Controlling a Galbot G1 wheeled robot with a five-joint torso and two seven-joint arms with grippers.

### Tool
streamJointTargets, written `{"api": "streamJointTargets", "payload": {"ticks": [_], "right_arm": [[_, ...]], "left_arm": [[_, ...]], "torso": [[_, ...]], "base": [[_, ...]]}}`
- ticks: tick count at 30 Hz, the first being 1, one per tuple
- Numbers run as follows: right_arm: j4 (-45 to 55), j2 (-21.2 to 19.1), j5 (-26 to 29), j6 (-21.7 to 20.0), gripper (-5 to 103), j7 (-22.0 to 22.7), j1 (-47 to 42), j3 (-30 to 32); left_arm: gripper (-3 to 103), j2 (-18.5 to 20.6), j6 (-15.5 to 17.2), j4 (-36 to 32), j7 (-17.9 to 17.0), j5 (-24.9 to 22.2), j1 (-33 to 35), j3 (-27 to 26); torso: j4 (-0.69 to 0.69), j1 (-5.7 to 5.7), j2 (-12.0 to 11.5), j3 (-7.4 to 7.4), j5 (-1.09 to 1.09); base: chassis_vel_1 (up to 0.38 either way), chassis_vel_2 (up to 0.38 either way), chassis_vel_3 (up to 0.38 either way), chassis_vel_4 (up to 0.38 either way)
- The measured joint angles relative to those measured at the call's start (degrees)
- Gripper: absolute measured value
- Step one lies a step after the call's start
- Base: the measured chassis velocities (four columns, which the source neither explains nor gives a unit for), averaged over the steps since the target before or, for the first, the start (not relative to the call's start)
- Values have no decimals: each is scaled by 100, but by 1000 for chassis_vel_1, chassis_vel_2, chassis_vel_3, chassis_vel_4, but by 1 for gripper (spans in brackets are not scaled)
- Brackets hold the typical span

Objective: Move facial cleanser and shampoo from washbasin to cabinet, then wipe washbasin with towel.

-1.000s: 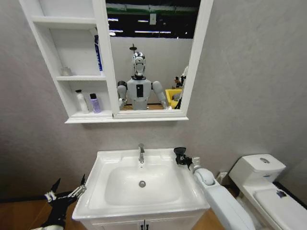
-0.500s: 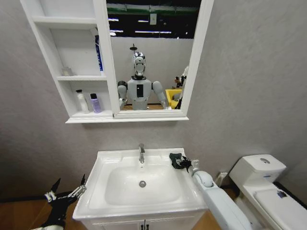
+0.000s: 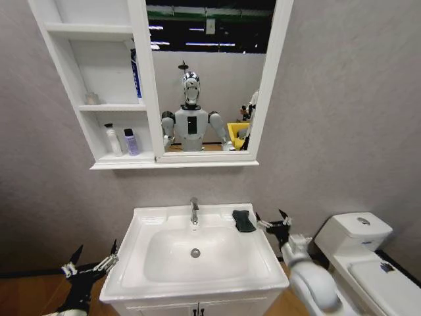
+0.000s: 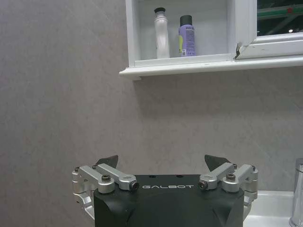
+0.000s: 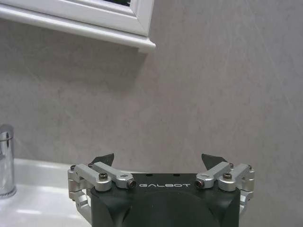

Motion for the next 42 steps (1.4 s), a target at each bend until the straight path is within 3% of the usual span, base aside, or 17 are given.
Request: {"api": "streamJointTargets", "payload": {"ticks": [3, 8, 20, 23, 24, 28, 31, 32, 42], "right_arm": [[286, 298, -382, 94, 100, -1, -479, -58], [342, 446, -547, 141, 100, 30, -555, -197], [413, 448, -528, 101, 100, 53, -588, -307], [413, 442, -511, 146, 100, 52, -619, -294], [413, 438, -493, 164, 100, 49, -638, -294], [397, 432, -422, 183, 100, 35, -657, -332], [373, 431, -406, 193, 100, 20, -657, -377], [349, 430, -403, 203, 100, -9, -657, -410], [327, 413, -440, 337, 100, -125, -782, -417]], "left_arm": [[100, 0, 0, 0, 0, 0, 0, 0], [100, 0, 0, 0, 0, 0, 0, 0], [100, 0, 0, 1, 0, 0, 0, 0], [100, 0, 0, 0, 1, 0, 0, 0], [100, 0, 0, 1, 0, 0, 0, 0], [100, 0, 0, 1, 1, 0, 0, 0], [100, 0, 1, 1, 0, 0, 0, 0], [100, 0, 0, 1, 0, 0, 0, -1], [100, 0, 0, 1, 0, 0, 0, -1]], "torso": [[2, 0, 0, 0, -1], [6, 4, -2, 2, 1], [3, 3, -2, 3, -3], [3, 1, -2, 2, 5], [3, 1, -1, 2, -5], [3, 3, -2, 3, 4], [3, 0, 0, 2, -7], [6, 3, -2, 3, 5], [4, 0, 0, 1, 0]], "base": [[0, 0, 0, 0], [29, -37, -35, 34], [173, -165, -174, 176], [286, -266, -294, 243], [268, -272, -285, 293], [324, -302, -321, 313], [317, -360, -337, 351], [384, -361, -391, 366], [373, -374, -365, 360]]}}
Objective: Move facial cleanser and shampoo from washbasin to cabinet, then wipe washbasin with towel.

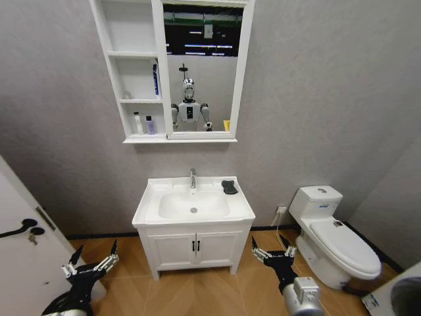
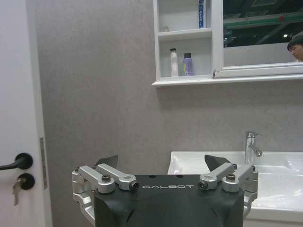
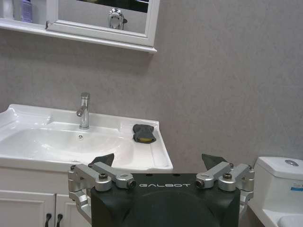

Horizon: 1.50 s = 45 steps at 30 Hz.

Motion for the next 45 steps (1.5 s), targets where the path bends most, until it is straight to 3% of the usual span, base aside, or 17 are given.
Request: {"api": "streamJointTargets", "payload": {"ticks": [9, 10, 11, 14, 17, 20, 25, 45], "right_arm": [[-116, 13, -219, 349, 100, -314, -146, 67], [-129, 14, -224, 455, 100, -429, -167, 83], [-160, 16, -235, 539, 100, -467, -153, 85], [-242, 26, -308, 674, 100, -487, -98, 117], [-254, 23, -365, 675, 100, -524, -97, 151], [-257, 21, -376, 675, 100, -527, -97, 162], [-259, 20, -378, 666, 100, -528, -88, 164], [-258, 22, -376, 648, 100, -522, -89, 162]], "left_arm": [[100, 0, -1, -1, 0, 0, 0, -1], [100, 0, 0, 1, 0, 0, 1, 1], [100, 0, 0, 0, 0, 0, 1, 0], [100, 0, 0, 0, 0, 0, 1, 0], [100, 0, 0, 0, -3, 0, 2, -2], [100, 0, 0, 0, 0, 0, 0, 2], [100, 0, 0, 0, 0, 0, -1, 1], [100, -1, 0, 0, 0, 0, 0, 1]], "torso": [[0, 3, -2, 2, 6], [-2, -1, 0, -1, -8], [0, -1, 0, 0, 3], [-1, -3, 1, -1, 3], [2, -4, 3, -2, -2], [-5, -1, 0, 0, 4], [3, 11, -5, 4, 3], [0, 3, -2, 1, 1]], "base": [[350, -341, -340, 339], [327, -333, -310, 339], [327, -299, -271, 339], [246, -264, -256, 238], [111, 21, -113, 145], [-6, 3, -30, 30], [-97, 10, 66, -36], [1, 2, 5, -1]]}}
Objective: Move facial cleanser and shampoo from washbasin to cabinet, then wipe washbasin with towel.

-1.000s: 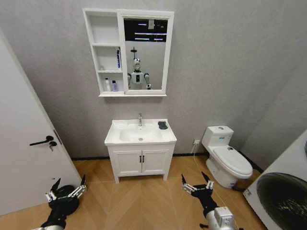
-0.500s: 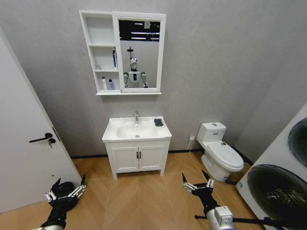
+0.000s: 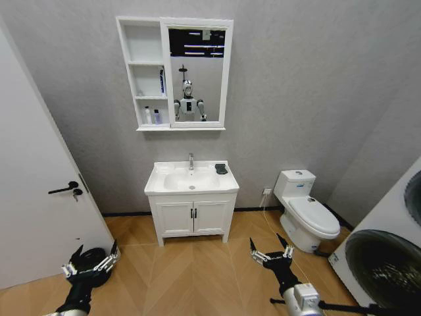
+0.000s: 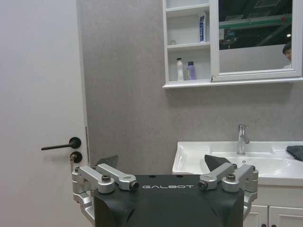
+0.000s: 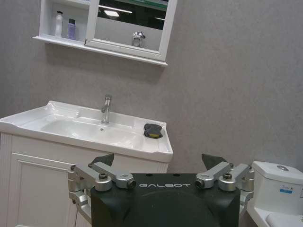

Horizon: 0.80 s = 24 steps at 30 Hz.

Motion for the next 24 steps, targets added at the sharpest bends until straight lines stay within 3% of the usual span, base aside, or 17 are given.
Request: {"api": "streamJointTargets", "payload": {"ticks": [24], "right_arm": [[5, 0, 5, -6, 100, 8, 1, -1]], "left_arm": [[100, 0, 0, 0, 0, 0, 0, 0]], "torso": [[-1, 0, 0, 0, 0]], "base": [[0, 0, 0, 0]]}}
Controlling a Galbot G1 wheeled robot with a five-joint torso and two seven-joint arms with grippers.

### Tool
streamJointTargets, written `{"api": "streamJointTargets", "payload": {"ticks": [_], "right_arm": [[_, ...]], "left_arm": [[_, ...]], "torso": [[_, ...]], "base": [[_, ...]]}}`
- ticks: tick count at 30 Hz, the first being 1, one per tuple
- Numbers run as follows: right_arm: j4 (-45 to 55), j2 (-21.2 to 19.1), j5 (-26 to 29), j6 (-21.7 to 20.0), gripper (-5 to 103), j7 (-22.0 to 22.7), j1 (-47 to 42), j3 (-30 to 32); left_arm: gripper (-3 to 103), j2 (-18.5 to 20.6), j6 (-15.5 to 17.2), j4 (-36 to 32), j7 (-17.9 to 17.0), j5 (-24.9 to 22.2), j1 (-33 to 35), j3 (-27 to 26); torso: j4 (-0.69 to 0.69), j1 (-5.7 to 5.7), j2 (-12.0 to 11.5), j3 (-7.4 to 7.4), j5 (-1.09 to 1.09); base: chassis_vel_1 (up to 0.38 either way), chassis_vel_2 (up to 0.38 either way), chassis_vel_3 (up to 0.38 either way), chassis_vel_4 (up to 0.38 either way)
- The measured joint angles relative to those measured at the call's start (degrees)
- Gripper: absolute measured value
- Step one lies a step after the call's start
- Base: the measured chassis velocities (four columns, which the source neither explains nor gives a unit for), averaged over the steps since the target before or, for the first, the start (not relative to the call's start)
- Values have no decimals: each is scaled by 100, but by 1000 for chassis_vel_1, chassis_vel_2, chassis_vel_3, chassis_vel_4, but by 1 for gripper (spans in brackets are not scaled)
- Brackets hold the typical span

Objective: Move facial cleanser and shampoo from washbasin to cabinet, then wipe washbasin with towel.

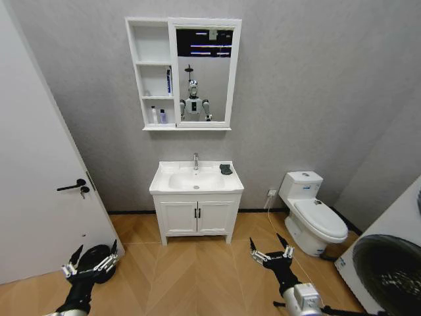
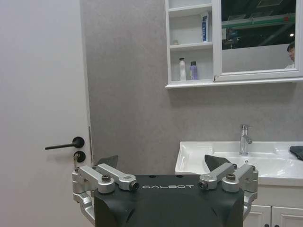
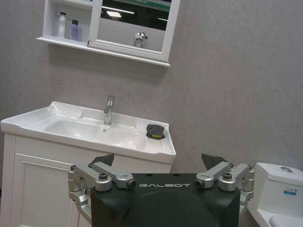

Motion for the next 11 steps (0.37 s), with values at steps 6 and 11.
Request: {"api": "streamJointTargets", "payload": {"ticks": [6, 11], "right_arm": [[0, 0, 0, 0, 100, 0, 0, 0], [0, 0, 0, 0, 100, 0, 0, 0]], "left_arm": [[100, 0, 0, 0, 0, 0, 0, 0], [100, 0, 0, 0, 0, 0, 0, 0]], "torso": [[0, 0, 0, 0, 0], [0, 0, 0, 0, 0]], "base": [[0, 0, 0, 0], [0, 0, 0, 0]]}}
